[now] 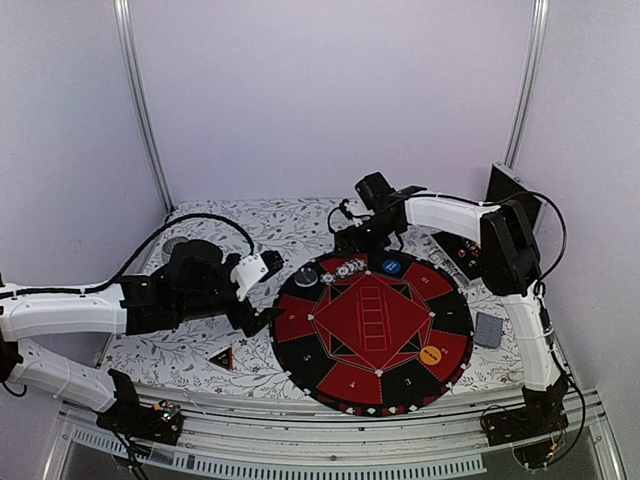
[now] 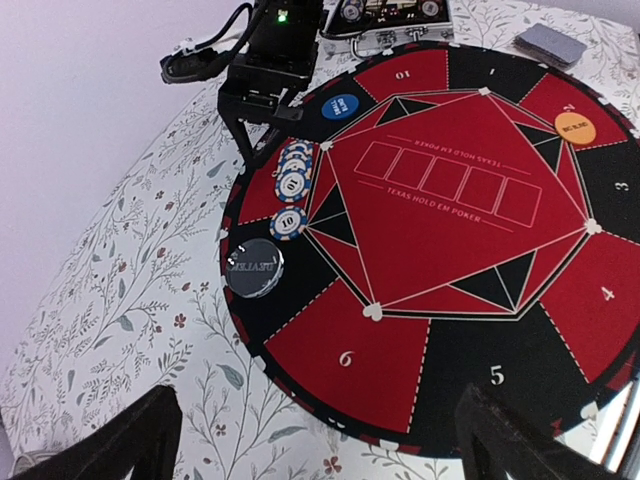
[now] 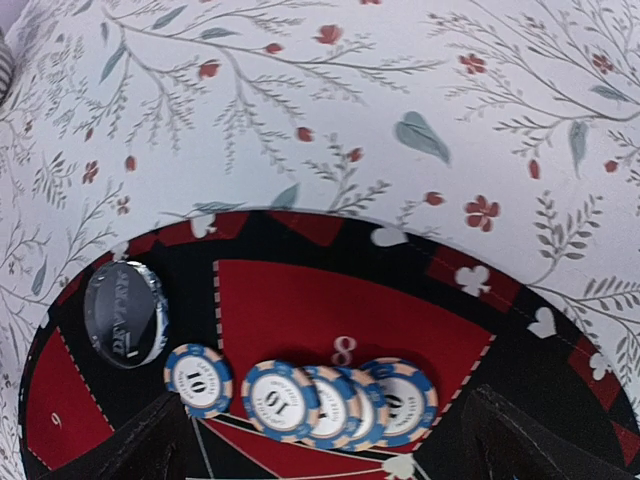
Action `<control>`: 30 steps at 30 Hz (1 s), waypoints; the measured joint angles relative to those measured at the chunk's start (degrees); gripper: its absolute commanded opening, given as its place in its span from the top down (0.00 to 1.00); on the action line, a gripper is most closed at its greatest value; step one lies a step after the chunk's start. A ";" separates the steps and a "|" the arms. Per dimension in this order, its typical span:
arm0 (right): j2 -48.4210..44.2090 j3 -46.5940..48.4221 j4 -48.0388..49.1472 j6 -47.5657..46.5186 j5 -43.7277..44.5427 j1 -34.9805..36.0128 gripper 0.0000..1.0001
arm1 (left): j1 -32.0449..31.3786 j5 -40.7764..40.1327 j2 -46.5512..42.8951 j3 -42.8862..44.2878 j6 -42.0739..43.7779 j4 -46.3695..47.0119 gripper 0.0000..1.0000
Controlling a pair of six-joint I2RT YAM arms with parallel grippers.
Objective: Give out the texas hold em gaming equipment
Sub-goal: Place the poker chips pile in the small blind area, then pick up the pile of poker chips from the chip case.
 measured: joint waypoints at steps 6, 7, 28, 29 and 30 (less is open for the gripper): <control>-4.50 -0.22 -1.14 -4.68 3.34 0.17 0.06 | 0.42 -0.28 -0.35 0.00 -0.15 -1.07 0.02; -6.08 -0.48 -1.31 -5.42 3.80 -1.07 0.12 | 0.63 -0.39 -0.63 0.00 -0.13 -1.38 0.02; -4.76 -2.86 -4.76 -9.18 13.49 -31.69 0.66 | 7.85 -3.19 -3.41 -0.28 -2.78 -3.39 0.02; -4.13 -2.60 -4.98 -9.25 13.25 -31.61 0.67 | 8.17 -3.21 -3.34 -0.31 -2.95 -3.43 0.02; -3.54 -2.34 -5.05 -9.33 13.07 -31.52 0.67 | 8.57 -3.23 -3.15 -0.31 -3.08 -3.41 0.02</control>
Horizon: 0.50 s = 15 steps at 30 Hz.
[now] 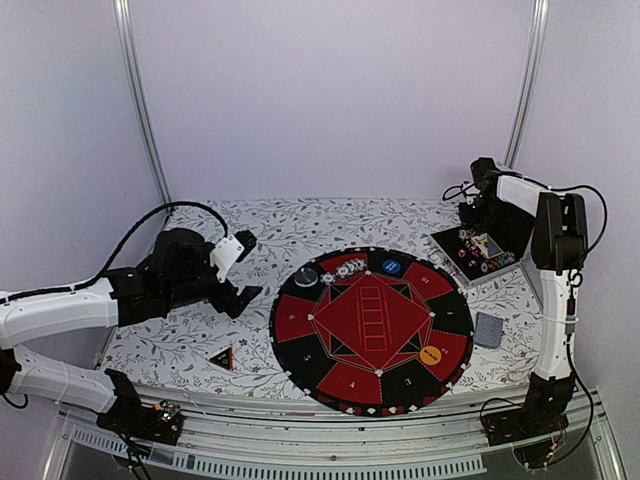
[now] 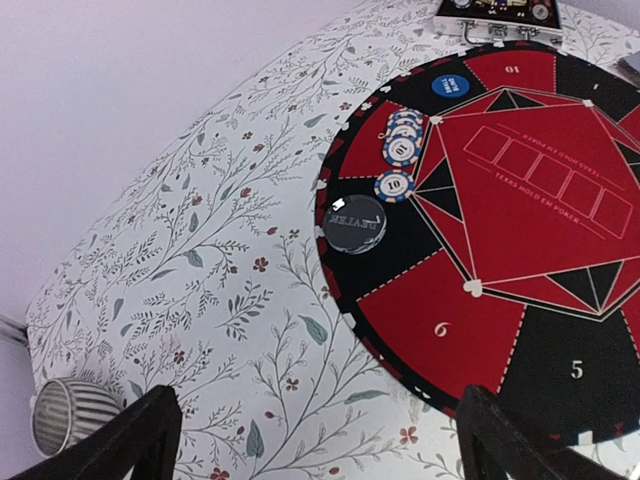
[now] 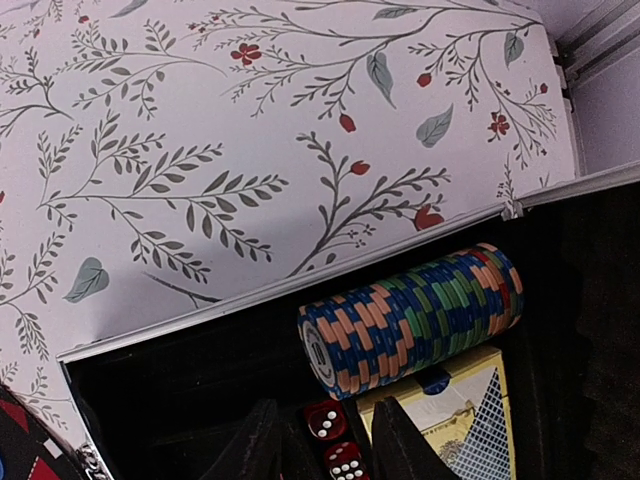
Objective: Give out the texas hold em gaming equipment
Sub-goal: Pick up the pile of poker chips from the chip case.
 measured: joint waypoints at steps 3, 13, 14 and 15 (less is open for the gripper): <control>0.59 0.13 0.09 -0.02 -0.35 0.17 0.67 | 0.79 0.00 0.98 0.00 -0.31 0.02 0.02; 5.11 4.11 0.24 -1.44 3.37 0.26 0.67 | 1.57 0.42 2.27 0.00 -0.72 -0.07 0.02; 5.29 4.17 0.28 -1.64 3.89 0.26 0.67 | 1.60 0.48 2.27 0.00 -0.74 -0.07 0.02; 5.35 4.20 0.26 -1.84 4.48 0.33 0.67 | 1.60 0.55 2.27 0.00 -0.74 -0.04 0.02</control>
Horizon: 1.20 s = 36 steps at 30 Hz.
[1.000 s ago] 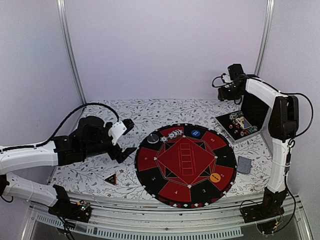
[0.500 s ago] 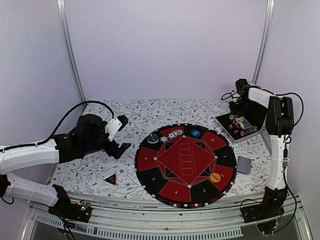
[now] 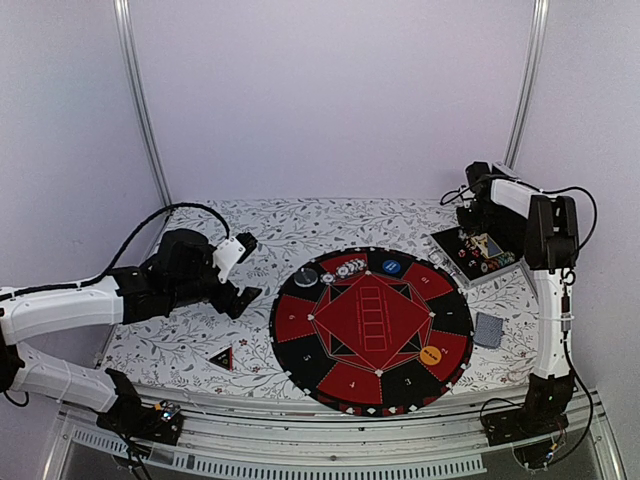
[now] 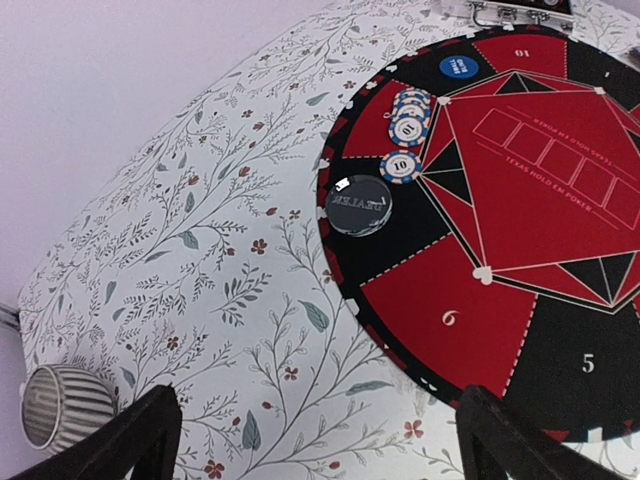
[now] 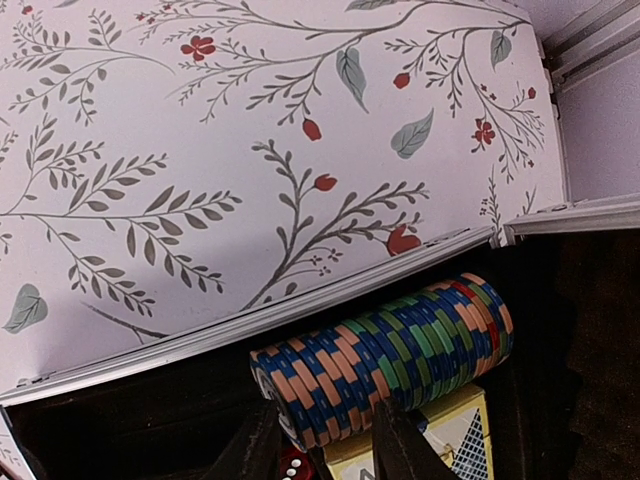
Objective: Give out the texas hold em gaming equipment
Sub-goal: Pick up the pile of poker chips from the chip case.
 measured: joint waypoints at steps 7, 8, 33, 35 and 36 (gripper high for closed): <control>0.37 0.02 -0.04 -1.51 4.26 2.14 0.68 | 0.02 0.61 0.00 0.00 0.00 -0.02 0.02; 0.37 0.02 -0.13 -1.66 4.70 2.45 0.68 | 0.02 0.79 0.00 0.00 0.00 -0.02 0.02; 2.51 -0.02 4.35 -6.34 18.80 5.60 0.67 | 0.02 5.35 0.11 0.00 -0.22 -0.72 0.02; 2.51 -0.02 4.35 -6.64 18.34 5.57 0.65 | 0.04 5.55 0.13 0.00 -0.24 -0.90 0.02; 2.51 -0.02 4.33 -6.71 17.99 5.53 0.65 | 0.04 5.60 0.13 0.00 -0.24 -0.94 0.02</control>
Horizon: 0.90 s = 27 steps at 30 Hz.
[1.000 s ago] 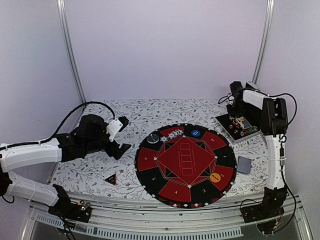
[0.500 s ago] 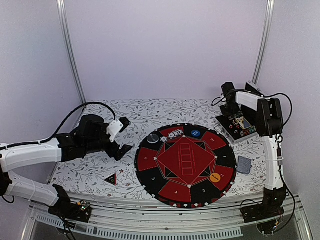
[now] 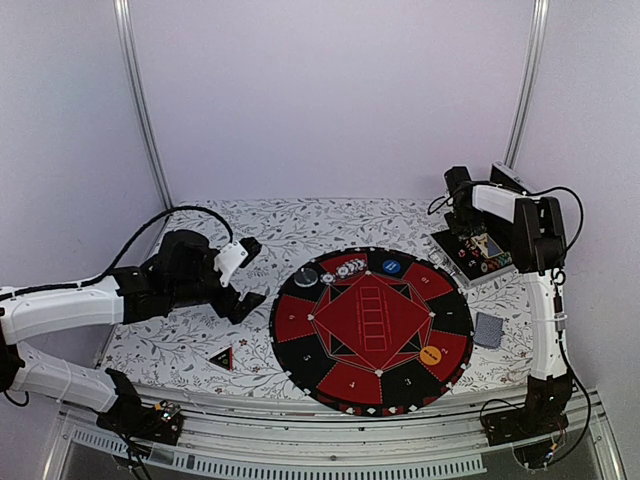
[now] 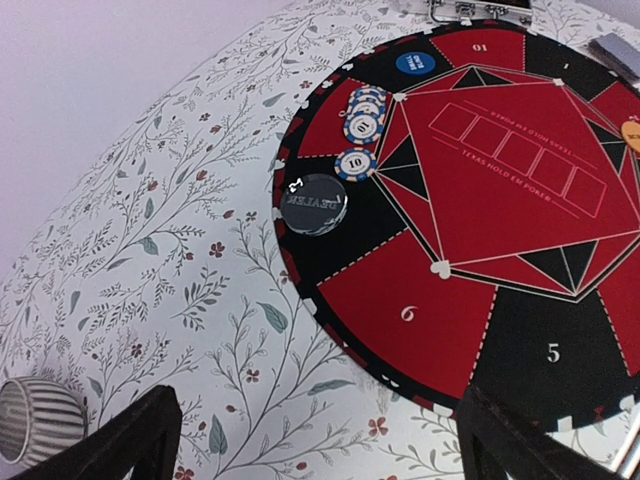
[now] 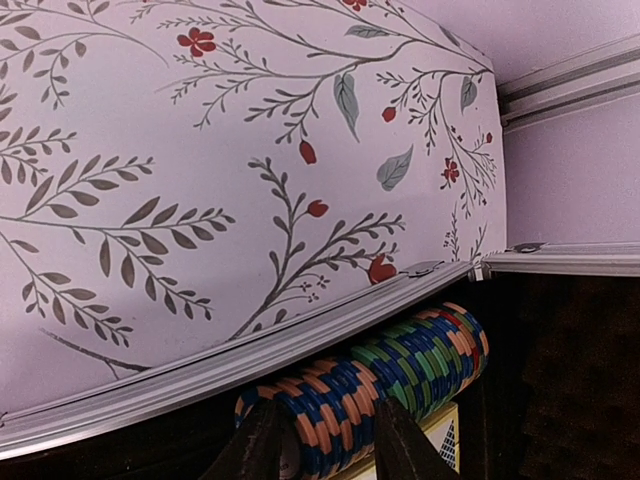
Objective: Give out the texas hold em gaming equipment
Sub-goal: Pick up the pile of poker chips from the chip case.
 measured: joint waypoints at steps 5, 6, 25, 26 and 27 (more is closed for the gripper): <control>0.00 -0.11 0.00 0.02 -2.82 -0.37 0.66 | 0.00 0.15 0.20 0.00 0.00 -0.33 0.02; 0.00 -0.11 0.02 0.07 -3.28 -0.39 0.66 | 0.00 0.15 0.24 0.00 0.02 -0.37 0.02; -3.78 -6.25 3.74 1.66 -4.46 0.70 0.70 | 0.00 0.68 0.28 0.02 0.02 -1.49 0.02; -3.80 -6.34 3.74 1.66 -4.26 0.83 0.70 | 0.00 0.76 0.28 0.02 0.02 -1.53 0.02; -3.80 -6.34 3.74 1.64 -4.04 0.94 0.70 | 0.00 0.83 0.28 0.02 0.04 -1.57 0.02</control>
